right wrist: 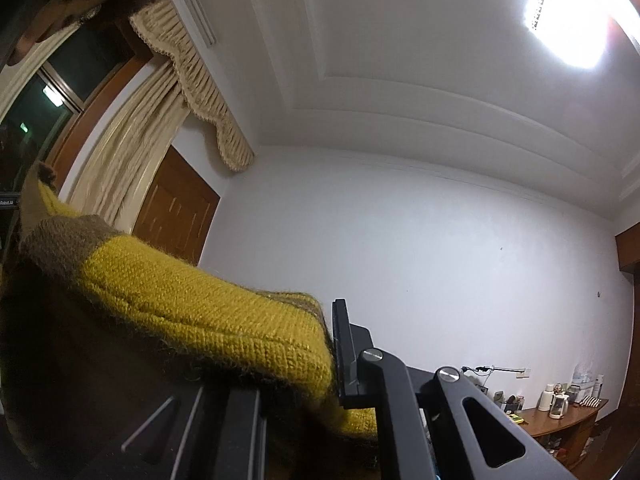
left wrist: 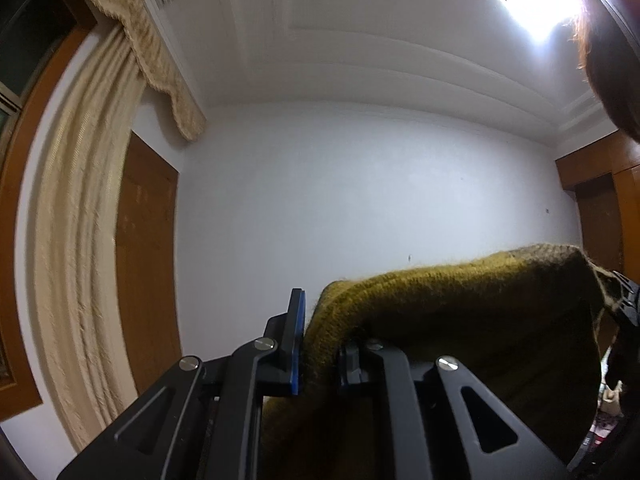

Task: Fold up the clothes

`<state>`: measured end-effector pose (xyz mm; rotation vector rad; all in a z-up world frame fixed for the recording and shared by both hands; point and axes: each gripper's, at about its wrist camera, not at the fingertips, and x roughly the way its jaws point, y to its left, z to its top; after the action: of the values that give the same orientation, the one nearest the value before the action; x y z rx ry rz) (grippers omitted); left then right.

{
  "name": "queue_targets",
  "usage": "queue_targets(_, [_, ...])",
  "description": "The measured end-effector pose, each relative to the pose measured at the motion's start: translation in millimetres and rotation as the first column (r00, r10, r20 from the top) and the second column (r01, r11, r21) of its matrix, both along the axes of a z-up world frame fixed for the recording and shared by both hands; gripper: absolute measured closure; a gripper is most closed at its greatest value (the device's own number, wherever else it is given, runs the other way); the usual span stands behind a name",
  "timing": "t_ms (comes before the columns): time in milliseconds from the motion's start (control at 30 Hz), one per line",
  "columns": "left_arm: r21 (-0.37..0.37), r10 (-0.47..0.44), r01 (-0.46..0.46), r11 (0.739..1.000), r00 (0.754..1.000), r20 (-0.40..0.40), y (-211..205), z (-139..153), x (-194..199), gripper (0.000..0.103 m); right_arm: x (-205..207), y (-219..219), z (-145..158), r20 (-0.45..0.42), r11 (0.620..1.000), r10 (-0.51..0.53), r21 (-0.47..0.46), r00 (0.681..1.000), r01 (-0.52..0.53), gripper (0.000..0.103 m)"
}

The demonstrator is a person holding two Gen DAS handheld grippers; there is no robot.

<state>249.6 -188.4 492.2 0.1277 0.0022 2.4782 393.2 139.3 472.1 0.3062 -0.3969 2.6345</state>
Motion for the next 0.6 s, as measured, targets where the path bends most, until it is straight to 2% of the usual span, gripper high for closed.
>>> queue_targets(67, [-0.043, 0.005, -0.003, 0.999, 0.999, 0.043, 11.2, -10.6, -11.5, 0.083, -8.4, 3.1, -5.9, 0.033, 1.0, -0.018, -0.007, 0.999, 0.018, 0.094])
queue_targets(167, [-0.113, 0.011, 0.005, 0.994, 0.99, 0.137, 31.3, -35.4, -40.3, 0.083, -39.9, 15.7, -31.8, 0.148, 0.997, -0.041, -0.057, 0.988, 0.05, 0.094])
queue_targets(233, [-0.156, 0.015, 0.02, 0.988, 0.975, 0.223, 45.7, -60.2, -67.6, 0.083, -69.3, 26.1, -57.7, 0.246, 0.992, -0.042, -0.107, 0.968, 0.07, 0.094])
queue_targets(400, [-0.214, 0.044, 0.056, 0.975, 0.899, 0.435, 81.1, -137.5, -149.0, 0.083, -139.5, 57.1, -134.5, 0.452, 0.961, 0.006, -0.25, 0.892, 0.12, 0.094])
queue_targets(533, [-0.261, 0.078, 0.074, 0.962, 0.845, 0.529, 115.7, -198.6, -201.2, 0.083, -191.0, 83.5, -196.7, 0.569, 0.929, 0.015, -0.312, 0.822, 0.199, 0.094])
queue_targets(600, [-0.284, 0.098, 0.083, 0.955, 0.817, 0.568, 131.5, -225.5, -223.2, 0.083, -202.2, 101.5, -231.9, 0.62, 0.912, 0.018, -0.331, 0.785, 0.24, 0.094])
